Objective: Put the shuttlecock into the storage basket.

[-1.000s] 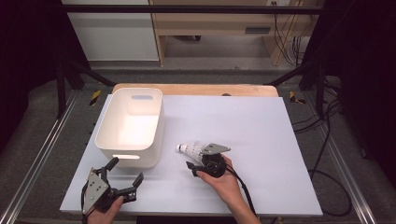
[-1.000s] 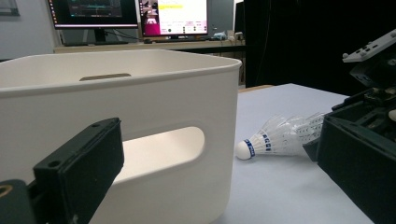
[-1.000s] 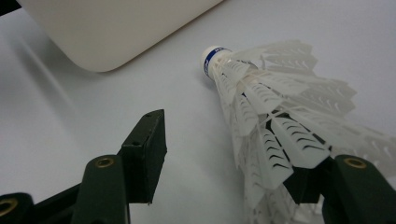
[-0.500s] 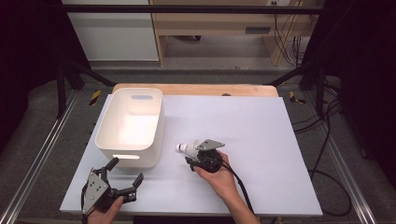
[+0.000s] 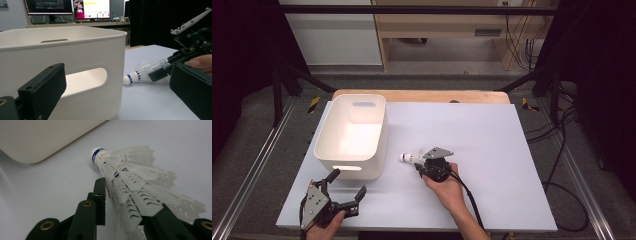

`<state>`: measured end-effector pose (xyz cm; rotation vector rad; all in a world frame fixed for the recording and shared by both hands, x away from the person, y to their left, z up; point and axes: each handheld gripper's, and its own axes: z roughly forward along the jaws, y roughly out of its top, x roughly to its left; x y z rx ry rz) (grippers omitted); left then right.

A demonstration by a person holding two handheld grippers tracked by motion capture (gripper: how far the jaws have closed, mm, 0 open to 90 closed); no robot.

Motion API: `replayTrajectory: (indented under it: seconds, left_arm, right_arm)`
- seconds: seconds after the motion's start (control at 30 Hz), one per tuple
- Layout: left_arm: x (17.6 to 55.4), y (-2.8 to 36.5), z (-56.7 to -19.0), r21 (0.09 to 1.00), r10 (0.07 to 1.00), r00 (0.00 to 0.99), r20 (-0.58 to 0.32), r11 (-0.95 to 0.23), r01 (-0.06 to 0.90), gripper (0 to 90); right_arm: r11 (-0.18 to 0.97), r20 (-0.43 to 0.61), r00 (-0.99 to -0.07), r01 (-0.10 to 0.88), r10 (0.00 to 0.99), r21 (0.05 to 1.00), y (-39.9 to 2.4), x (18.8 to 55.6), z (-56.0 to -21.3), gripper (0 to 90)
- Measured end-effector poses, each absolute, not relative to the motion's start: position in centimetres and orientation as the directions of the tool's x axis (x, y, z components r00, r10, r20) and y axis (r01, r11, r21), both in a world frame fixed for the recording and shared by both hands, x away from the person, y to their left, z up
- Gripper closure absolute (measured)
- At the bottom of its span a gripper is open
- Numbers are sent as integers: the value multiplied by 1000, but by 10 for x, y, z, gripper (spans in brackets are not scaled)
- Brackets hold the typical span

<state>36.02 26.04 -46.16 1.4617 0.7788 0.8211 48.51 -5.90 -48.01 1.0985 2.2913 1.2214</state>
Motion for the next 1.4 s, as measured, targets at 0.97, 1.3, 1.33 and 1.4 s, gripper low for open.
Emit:
replayTrajectory:
  seconds: [0.97,1.3,1.33,1.4]
  left_arm:
    - [361,262,-462,999,854,519,43,-49,-2,9]
    - [361,263,-461,999,854,518,40,-45,-3,8]
    - [361,263,-461,999,854,518,40,-45,-3,8]
    - [361,264,-461,999,856,516,39,-42,-5,8]
  right_arm:
    - [307,114,-679,468,725,829,-77,484,-475,893]
    - [312,105,-684,457,722,833,-87,484,-470,893]
    - [312,105,-684,457,722,833,-87,484,-470,893]
    - [312,101,-685,452,721,835,-88,483,-468,893]
